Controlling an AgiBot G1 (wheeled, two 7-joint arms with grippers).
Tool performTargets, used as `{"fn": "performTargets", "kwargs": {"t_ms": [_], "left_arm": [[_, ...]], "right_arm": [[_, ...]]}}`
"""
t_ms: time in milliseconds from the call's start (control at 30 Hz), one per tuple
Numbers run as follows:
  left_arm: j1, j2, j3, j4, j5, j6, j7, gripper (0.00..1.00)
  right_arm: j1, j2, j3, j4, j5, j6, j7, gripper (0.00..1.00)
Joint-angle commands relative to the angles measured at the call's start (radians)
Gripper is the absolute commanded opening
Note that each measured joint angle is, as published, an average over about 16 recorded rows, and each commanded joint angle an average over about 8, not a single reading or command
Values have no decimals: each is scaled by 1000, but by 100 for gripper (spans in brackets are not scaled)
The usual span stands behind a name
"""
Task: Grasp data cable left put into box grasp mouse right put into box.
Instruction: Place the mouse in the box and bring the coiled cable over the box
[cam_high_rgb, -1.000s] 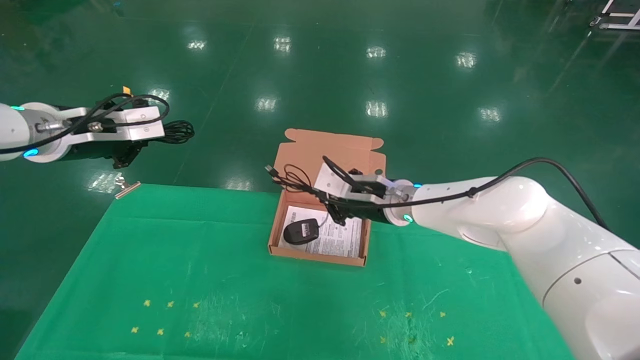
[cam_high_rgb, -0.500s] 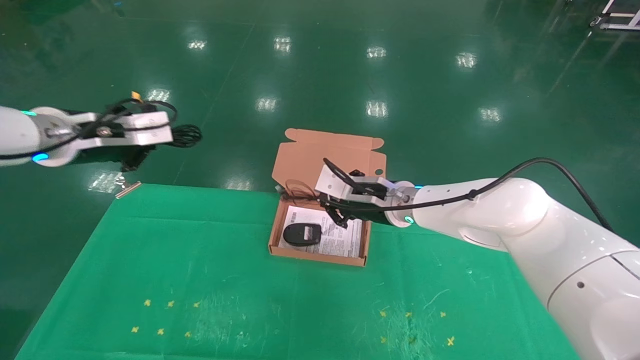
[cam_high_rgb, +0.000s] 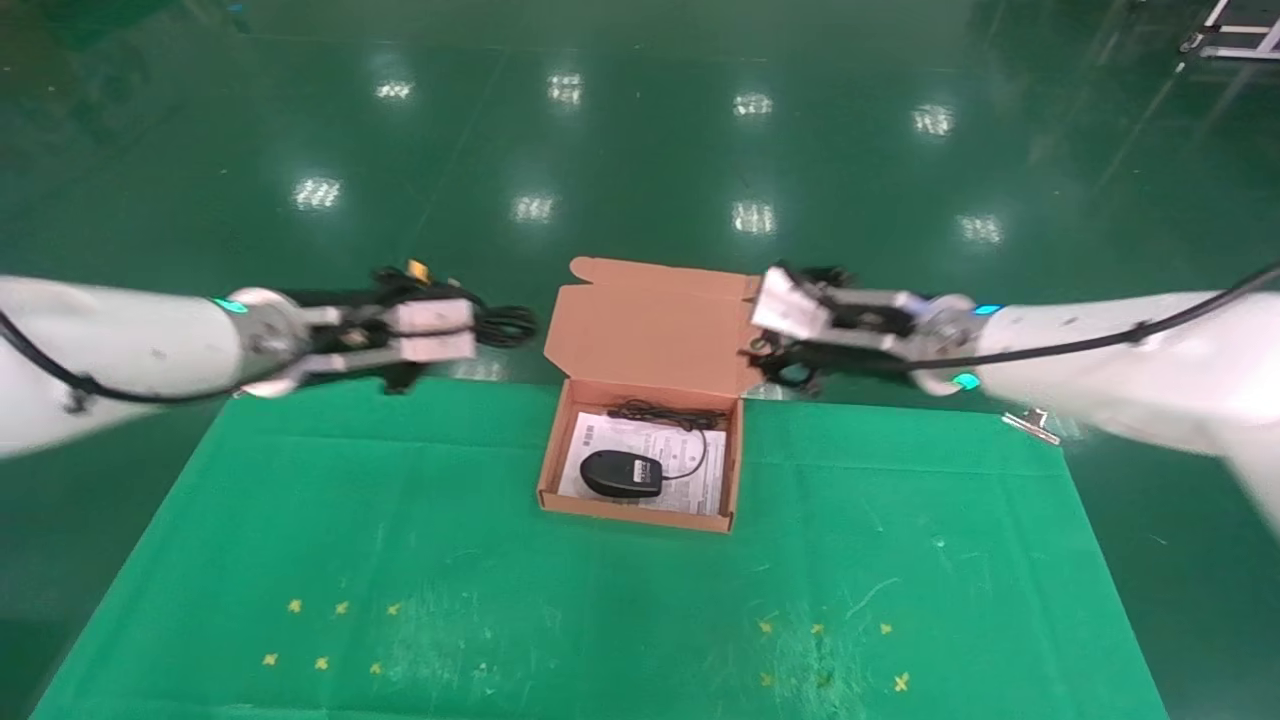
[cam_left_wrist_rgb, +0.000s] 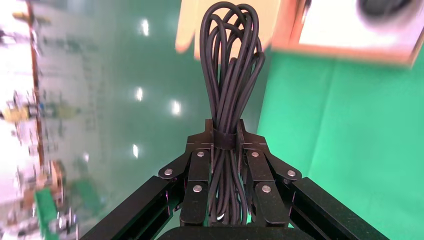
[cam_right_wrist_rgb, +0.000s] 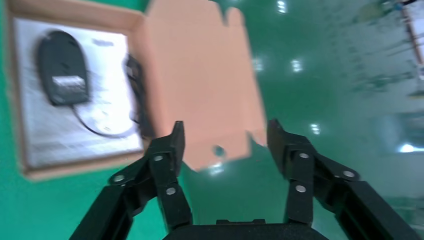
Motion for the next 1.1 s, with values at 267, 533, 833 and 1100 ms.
{"fn": "performTargets", "kwargs": {"t_ms": [267, 533, 833, 1100], "left_arm": [[73, 151, 24, 137, -77, -175, 133, 0], [83, 292, 56, 294, -162, -253, 253, 0], [79, 323, 136, 360, -274, -299, 320, 62], [72, 327, 155, 375, -291, -307, 322, 100]], "right_arm": [[-10, 170, -13, 230, -46, -2, 110, 100], [-26, 312, -40, 465, -127, -9, 293, 100], [-26, 353, -65, 575, -231, 4, 441, 100], [-26, 358, -70, 590, -246, 5, 454, 100]]}}
